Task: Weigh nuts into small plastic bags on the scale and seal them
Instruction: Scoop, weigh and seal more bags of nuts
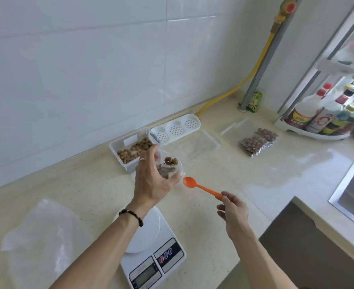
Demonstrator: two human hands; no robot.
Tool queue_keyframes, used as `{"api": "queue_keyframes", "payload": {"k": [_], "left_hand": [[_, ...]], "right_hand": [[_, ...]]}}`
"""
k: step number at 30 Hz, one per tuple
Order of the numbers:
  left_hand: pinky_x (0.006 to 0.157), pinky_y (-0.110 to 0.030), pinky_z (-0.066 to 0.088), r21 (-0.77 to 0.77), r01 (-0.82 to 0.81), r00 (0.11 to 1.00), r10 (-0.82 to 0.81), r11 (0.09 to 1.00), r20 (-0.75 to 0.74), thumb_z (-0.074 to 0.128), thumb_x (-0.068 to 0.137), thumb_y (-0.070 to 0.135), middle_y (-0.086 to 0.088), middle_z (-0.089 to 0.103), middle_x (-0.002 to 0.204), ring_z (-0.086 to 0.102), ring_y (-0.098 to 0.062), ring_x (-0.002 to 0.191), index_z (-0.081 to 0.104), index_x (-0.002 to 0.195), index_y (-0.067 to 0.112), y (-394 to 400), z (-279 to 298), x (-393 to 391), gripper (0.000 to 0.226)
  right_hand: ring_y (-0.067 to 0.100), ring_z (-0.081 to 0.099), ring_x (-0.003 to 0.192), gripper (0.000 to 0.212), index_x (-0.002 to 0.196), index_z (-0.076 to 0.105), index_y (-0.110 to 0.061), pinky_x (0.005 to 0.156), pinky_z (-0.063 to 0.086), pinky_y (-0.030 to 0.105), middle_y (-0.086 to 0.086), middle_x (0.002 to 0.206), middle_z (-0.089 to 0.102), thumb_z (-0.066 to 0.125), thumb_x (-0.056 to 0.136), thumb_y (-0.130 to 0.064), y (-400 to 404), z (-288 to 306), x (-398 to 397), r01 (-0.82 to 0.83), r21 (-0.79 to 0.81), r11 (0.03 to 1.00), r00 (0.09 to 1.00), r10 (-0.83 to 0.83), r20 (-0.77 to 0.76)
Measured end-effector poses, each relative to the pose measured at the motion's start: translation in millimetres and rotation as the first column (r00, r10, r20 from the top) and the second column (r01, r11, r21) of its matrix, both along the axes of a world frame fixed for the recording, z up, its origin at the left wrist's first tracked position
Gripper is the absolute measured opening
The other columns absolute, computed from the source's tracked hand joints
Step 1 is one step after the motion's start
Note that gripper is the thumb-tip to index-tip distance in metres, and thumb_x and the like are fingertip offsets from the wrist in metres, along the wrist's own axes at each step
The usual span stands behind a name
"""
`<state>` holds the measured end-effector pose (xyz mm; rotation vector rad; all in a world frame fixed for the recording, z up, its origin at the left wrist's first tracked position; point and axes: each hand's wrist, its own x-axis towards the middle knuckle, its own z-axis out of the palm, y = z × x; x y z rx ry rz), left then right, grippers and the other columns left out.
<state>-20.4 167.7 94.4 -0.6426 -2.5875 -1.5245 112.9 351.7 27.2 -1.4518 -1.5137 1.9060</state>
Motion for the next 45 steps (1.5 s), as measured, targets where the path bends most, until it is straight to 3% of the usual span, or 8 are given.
{"api": "queue_keyframes", "payload": {"k": [14,18,22,26,31,36,41,45], "left_hand": [[0.091,-0.049,0.048,-0.144,0.161,0.987,-0.161,0.976,0.012,0.077,0.064,0.053,0.01,0.036,0.109,0.042,-0.011,0.103,0.031,0.139,0.024,-2.6,-22.7,40.8,0.092],[0.093,-0.048,0.046,-0.125,0.151,0.988,-0.152,0.981,0.004,0.078,0.064,0.051,0.006,0.038,0.11,0.043,-0.011,0.103,0.03,0.14,0.022,-1.1,-19.2,42.2,0.094],[0.097,-0.041,0.041,-0.104,0.149,0.989,-0.148,0.983,0.01,0.08,0.066,0.057,0.006,0.037,0.115,0.042,-0.011,0.109,0.026,0.144,0.021,-2.8,-12.6,43.6,0.102],[0.093,-0.035,0.043,-0.037,0.116,0.993,-0.116,0.993,-0.015,0.077,0.063,0.062,0.008,0.039,0.118,0.041,-0.005,0.107,0.029,0.143,0.024,-7.5,-7.2,41.4,0.101],[0.086,-0.021,0.041,0.029,0.055,0.998,-0.055,0.998,-0.016,0.086,0.058,0.054,0.01,0.041,0.117,0.038,0.004,0.105,0.031,0.141,0.028,-14.9,-2.7,39.8,0.103],[0.082,-0.007,0.039,0.112,0.052,0.993,-0.064,0.992,0.103,0.083,0.065,0.049,0.022,0.039,0.12,0.041,0.006,0.111,0.028,0.139,0.038,-32.1,5.4,35.5,0.093],[0.084,-0.021,0.044,0.108,0.079,0.922,-0.113,0.991,0.371,0.069,0.088,0.029,0.011,0.065,0.101,0.06,-0.007,0.103,0.062,0.093,0.03,-64.0,-1.7,22.7,0.009],[0.069,-0.027,0.05,0.022,0.092,0.911,-0.092,0.996,0.402,0.061,0.093,0.013,0.002,0.068,0.071,0.062,-0.008,0.069,0.064,0.075,0.021,-83.6,-6.1,13.8,0.02]], "right_hand": [[0.021,0.059,0.105,0.032,0.112,0.07,-0.022,0.09,0.05,0.039,-0.001,0.114,0.059,0.064,0.087,-0.042,-27.4,-39.8,27.1,-0.338,0.266,0.903,0.893,0.218,0.395],[0.017,0.052,0.07,0.034,0.077,0.067,-0.01,0.065,0.042,0.031,0.008,0.072,0.059,0.057,0.094,-0.038,-17.1,16.7,-1.8,-0.327,0.337,0.883,0.942,0.278,0.186],[0.014,0.053,0.066,0.037,0.08,0.073,-0.009,0.06,0.044,0.033,0.011,0.078,0.07,0.06,0.092,-0.041,-20.9,92.3,-39.5,-0.46,0.479,0.748,0.864,0.502,0.045],[0.002,0.049,0.053,0.009,0.072,0.074,-0.017,0.053,0.043,0.021,-0.007,0.063,0.062,0.076,0.08,-0.02,-28.2,122.1,-61.3,-0.634,0.577,0.514,0.714,0.676,0.182],[0.003,0.055,0.055,0.023,0.069,0.066,-0.025,0.054,0.045,0.02,-0.012,0.062,0.061,0.068,0.082,-0.006,-38.0,131.1,-75.8,-0.698,0.628,0.344,0.633,0.706,0.317],[0.009,0.068,0.06,0.025,0.073,0.063,-0.015,0.058,0.055,0.025,0.0,0.069,0.071,0.058,0.084,0.006,-48.9,142.7,-79.3,-0.669,0.592,0.449,0.607,0.789,0.088],[0.019,0.071,0.065,0.016,0.084,0.062,-0.009,0.058,0.058,0.029,0.001,0.073,0.073,0.057,0.092,0.004,-47.8,145.0,-78.9,-0.657,0.538,0.529,0.609,0.792,-0.036],[0.019,0.073,0.072,0.007,0.103,0.061,-0.015,0.06,0.057,0.028,0.007,0.088,0.074,0.061,0.096,-0.014,-47.5,134.8,-73.0,-0.675,0.478,0.562,0.617,0.785,-0.051]]}}
